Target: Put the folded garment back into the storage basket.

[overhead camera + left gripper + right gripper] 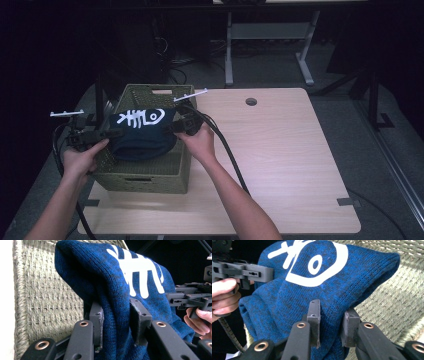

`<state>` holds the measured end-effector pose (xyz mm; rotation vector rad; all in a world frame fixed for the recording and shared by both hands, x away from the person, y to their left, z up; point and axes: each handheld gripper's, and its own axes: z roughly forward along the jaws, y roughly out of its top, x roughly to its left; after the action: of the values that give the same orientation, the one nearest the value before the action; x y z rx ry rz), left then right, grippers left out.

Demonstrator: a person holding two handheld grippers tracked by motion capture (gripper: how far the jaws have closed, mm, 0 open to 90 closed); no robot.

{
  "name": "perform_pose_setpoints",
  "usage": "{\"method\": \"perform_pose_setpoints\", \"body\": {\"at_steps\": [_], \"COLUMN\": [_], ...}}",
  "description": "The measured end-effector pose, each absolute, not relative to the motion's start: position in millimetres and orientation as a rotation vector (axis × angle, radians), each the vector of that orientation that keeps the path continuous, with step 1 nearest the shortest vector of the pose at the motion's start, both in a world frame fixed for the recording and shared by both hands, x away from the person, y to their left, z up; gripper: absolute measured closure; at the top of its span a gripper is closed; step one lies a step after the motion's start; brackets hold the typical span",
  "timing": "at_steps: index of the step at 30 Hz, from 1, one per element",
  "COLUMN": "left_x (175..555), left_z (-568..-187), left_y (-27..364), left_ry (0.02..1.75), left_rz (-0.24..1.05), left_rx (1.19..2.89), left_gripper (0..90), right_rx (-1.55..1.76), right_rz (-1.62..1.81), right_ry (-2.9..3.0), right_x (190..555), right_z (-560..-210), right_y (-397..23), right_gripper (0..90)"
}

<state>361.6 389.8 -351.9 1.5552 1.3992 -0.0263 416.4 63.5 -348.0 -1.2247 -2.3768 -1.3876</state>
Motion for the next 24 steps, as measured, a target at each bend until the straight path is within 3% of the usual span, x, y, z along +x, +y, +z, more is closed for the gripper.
{"method": "perform_pose_setpoints", "body": {"at_steps": [24], "left_x": [372], "left_z": [-364], "left_y": [381], "left_ry": [1.434], "left_rz": [-0.022], "left_rx": [1.637], "left_gripper": [66.0], "right_rx": [-1.269], "right_rz": [-1.318], "right_ry": [-2.437], "right_x": [417], "right_z": [-370], "right_y": [65], "right_gripper": [70.5]}}
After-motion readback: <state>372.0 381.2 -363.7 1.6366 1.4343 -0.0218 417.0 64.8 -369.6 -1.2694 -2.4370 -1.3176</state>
